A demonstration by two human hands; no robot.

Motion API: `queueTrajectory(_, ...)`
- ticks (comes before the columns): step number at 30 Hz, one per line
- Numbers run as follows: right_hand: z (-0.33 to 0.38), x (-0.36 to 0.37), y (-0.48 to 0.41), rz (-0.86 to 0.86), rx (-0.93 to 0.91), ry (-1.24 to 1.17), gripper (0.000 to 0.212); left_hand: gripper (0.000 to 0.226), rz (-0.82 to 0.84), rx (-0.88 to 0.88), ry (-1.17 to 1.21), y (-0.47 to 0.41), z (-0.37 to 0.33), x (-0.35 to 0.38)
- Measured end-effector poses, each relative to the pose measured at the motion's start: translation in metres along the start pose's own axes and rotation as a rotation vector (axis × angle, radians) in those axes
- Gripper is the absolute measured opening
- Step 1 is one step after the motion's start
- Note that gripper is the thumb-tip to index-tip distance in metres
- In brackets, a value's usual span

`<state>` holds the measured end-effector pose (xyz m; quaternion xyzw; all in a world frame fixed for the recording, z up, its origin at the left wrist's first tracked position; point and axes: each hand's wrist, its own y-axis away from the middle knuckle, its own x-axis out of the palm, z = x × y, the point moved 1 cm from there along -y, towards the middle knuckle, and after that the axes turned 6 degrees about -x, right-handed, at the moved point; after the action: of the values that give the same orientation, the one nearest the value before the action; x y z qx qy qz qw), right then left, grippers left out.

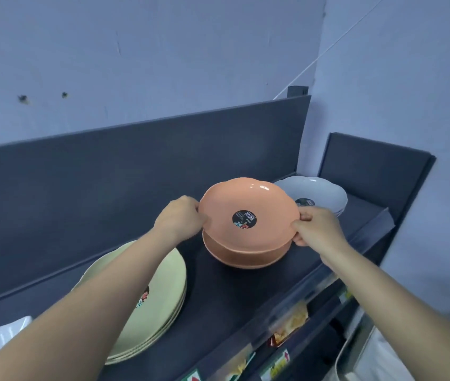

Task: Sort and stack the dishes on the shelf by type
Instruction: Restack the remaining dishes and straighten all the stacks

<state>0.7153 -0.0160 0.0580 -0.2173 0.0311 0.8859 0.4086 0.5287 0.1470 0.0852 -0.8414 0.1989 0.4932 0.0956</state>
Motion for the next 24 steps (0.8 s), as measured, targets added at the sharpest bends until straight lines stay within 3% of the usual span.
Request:
queueTrajectory(4, -0.016, 0.010, -0.016, -0.014, 0.004, 0.161, 0.024, 0.022, 0.113, -0.042, -0.139, -0.022, -0.002, 0.016)
queueTrajectory(7, -0.023, 0.019, -0.020, 0.032, -0.013, 0.304, 0.009, 0.019, 0.182, -0.031, -0.225, -0.030, 0.000, 0.027)
queueTrajectory(11, -0.037, 0.028, -0.024, 0.075, -0.021, 0.432, 0.012, 0.017, 0.233, -0.025, -0.295, -0.036, 0.003, 0.039)
queueTrajectory(19, -0.041, 0.029, -0.030, 0.155, -0.027, 0.566, 0.009, 0.009, 0.226, 0.020, -0.420, -0.038, 0.009, 0.047)
queueTrajectory(24, -0.023, 0.017, -0.026, 0.164, -0.152, 0.678, 0.026, 0.046, 0.098, 0.109, -0.505, -0.018, 0.016, 0.016)
